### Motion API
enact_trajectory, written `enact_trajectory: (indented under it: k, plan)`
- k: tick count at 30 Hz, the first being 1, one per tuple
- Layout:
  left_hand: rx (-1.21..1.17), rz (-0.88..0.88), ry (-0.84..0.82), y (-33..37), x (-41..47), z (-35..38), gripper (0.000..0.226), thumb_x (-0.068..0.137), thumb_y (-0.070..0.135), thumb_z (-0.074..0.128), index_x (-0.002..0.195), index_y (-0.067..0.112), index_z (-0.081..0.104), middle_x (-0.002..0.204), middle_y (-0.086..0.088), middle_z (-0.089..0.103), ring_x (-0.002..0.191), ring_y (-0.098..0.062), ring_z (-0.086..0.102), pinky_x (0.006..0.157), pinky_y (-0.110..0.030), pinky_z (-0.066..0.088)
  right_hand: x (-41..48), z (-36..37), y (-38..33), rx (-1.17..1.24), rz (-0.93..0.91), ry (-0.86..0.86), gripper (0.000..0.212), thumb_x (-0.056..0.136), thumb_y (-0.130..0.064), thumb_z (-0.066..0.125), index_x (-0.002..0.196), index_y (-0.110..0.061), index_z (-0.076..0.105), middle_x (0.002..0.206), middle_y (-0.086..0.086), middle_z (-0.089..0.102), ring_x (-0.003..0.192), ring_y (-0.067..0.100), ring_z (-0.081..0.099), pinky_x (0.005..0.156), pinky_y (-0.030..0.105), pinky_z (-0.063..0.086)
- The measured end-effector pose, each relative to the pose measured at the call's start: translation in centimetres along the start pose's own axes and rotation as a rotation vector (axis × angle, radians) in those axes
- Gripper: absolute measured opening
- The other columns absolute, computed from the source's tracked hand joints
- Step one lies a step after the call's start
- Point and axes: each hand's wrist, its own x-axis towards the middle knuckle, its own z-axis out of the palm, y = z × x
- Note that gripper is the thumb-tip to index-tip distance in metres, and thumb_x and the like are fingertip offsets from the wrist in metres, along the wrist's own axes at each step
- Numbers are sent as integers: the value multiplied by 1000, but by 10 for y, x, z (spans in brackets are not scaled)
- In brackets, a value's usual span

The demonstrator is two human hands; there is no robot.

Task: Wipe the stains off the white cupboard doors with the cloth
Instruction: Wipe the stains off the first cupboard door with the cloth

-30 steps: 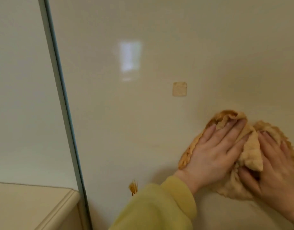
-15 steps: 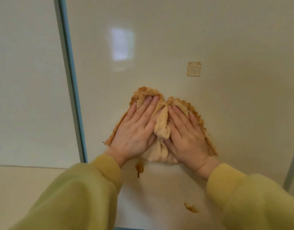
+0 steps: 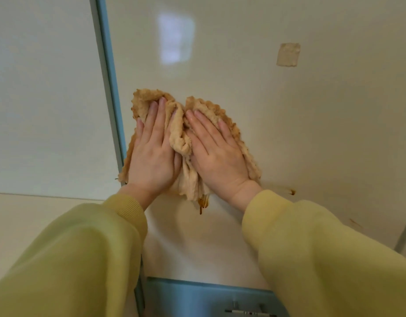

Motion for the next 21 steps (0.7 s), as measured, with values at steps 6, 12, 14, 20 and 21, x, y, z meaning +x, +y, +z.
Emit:
enact_trajectory:
  k: [6, 12, 14, 20, 21]
  plan:
    - [6, -62, -56, 12, -66, 15, 65, 91, 33, 30, 146, 15, 1, 148, -17, 15, 140, -25, 2, 112, -37, 2, -53, 1, -19, 60, -113, -59, 34, 93, -14, 39, 121, -6, 56, 134, 9, 53, 127, 21, 40, 111, 35, 16]
    - [59, -95, -107, 39, -137, 37, 59, 96, 40, 12, 146, 15, -9, 154, -3, -20, 142, -17, -15, 114, -36, -4, -124, 6, -36, 40, -204, -168, 38, 92, -19, 38, 128, -9, 44, 140, 3, 36, 130, 18, 35, 112, 36, 14]
    - [74, -121, -116, 49, -148, 41, 70, 91, 36, 28, 146, 15, -10, 155, -12, -9, 142, -20, -12, 113, -35, -3, -136, 4, -36, 56, -212, -187, 37, 95, -17, 31, 129, -8, 42, 140, 3, 34, 130, 17, 34, 112, 35, 15]
    - [131, -184, -190, 69, -152, 39, 69, 87, 37, 31, 144, 9, 4, 145, -21, 14, 134, -36, 14, 111, -37, -1, -142, -9, -14, 150, -294, -275, 37, 100, -10, 17, 129, -6, 40, 136, 5, 47, 128, 18, 34, 112, 33, 14]
    - [115, -191, -188, 76, -149, 40, 65, 92, 40, 25, 145, 9, 1, 148, -20, 8, 138, -35, 7, 111, -37, -2, -143, -13, -4, 143, -323, -284, 37, 100, -10, 17, 129, -6, 40, 138, 5, 44, 129, 17, 34, 113, 33, 14]
